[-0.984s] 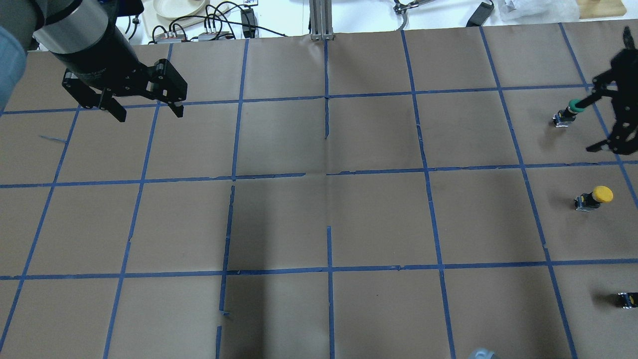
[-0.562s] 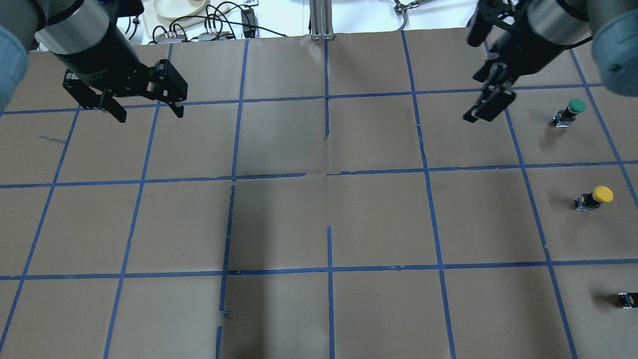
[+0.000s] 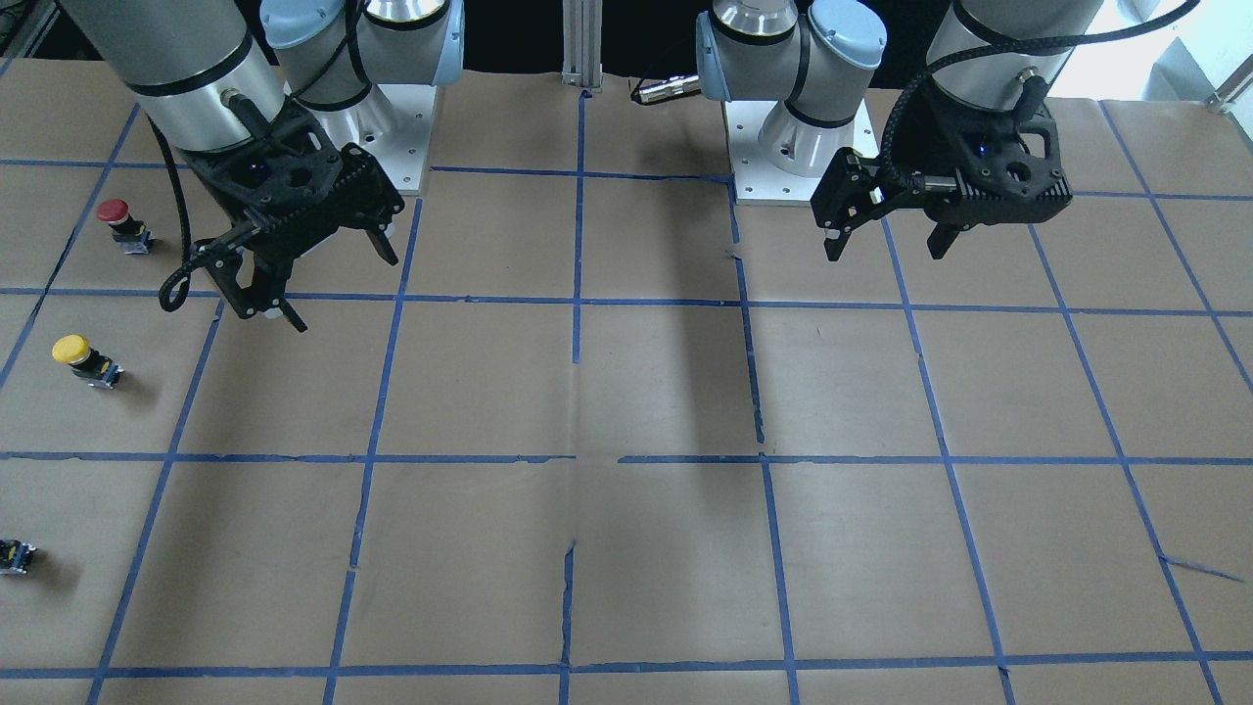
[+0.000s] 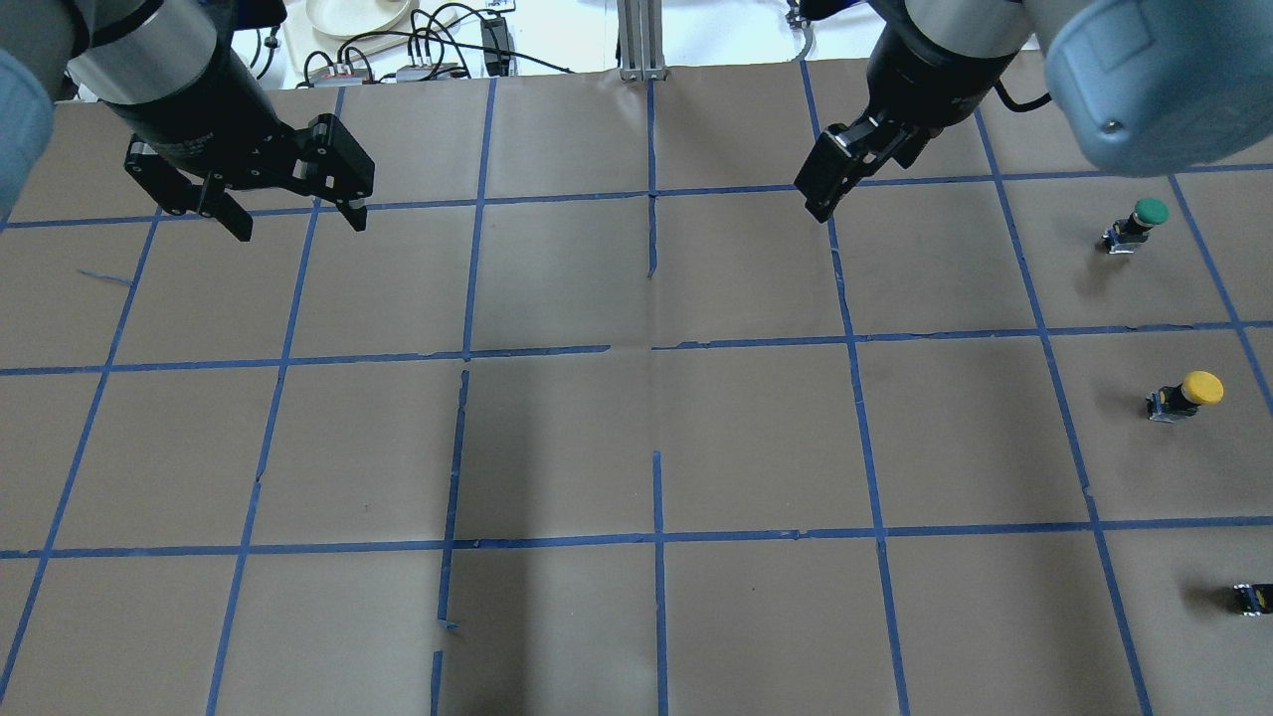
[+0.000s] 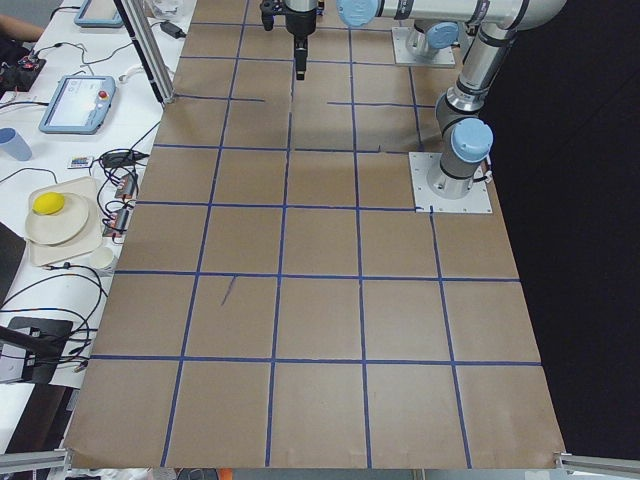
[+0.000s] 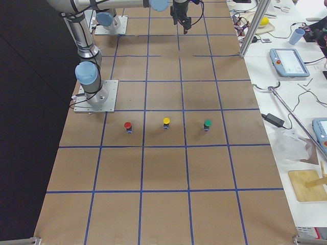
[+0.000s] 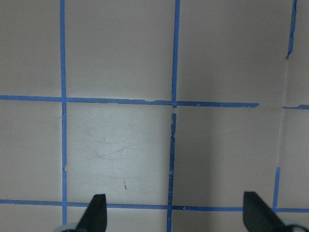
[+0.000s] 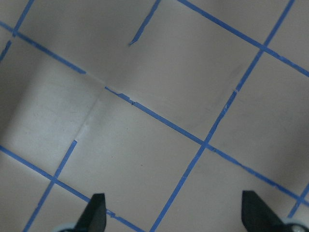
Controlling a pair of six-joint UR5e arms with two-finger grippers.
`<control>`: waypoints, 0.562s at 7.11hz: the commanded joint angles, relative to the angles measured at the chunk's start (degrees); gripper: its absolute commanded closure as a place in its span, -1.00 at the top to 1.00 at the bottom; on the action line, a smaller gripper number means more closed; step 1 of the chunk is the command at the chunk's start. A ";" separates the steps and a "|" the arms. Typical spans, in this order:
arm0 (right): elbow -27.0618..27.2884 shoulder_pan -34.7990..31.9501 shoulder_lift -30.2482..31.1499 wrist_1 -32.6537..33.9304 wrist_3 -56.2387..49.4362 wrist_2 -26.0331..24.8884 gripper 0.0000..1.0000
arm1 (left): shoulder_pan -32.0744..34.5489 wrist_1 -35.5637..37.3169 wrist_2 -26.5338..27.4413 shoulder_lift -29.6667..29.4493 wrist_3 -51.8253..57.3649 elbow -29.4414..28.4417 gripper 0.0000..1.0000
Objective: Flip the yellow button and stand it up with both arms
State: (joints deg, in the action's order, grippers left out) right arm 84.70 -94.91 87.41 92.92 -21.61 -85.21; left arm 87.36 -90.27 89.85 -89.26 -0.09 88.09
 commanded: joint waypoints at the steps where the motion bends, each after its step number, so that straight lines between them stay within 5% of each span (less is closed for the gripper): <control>1: -4.27 -0.62 -0.22 -6.50 16.02 -2.67 0.99 | 0.00 0.00 -0.11 -0.21 0.00 -0.20 1.00; 4: -4.98 -0.36 0.30 -10.11 25.47 -5.32 0.99 | 0.00 0.00 -0.11 -0.13 -0.09 -0.20 1.00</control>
State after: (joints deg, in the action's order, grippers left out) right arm 79.90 -95.34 87.44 84.54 1.44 -90.16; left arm 87.36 -90.26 89.74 -89.42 -0.17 87.90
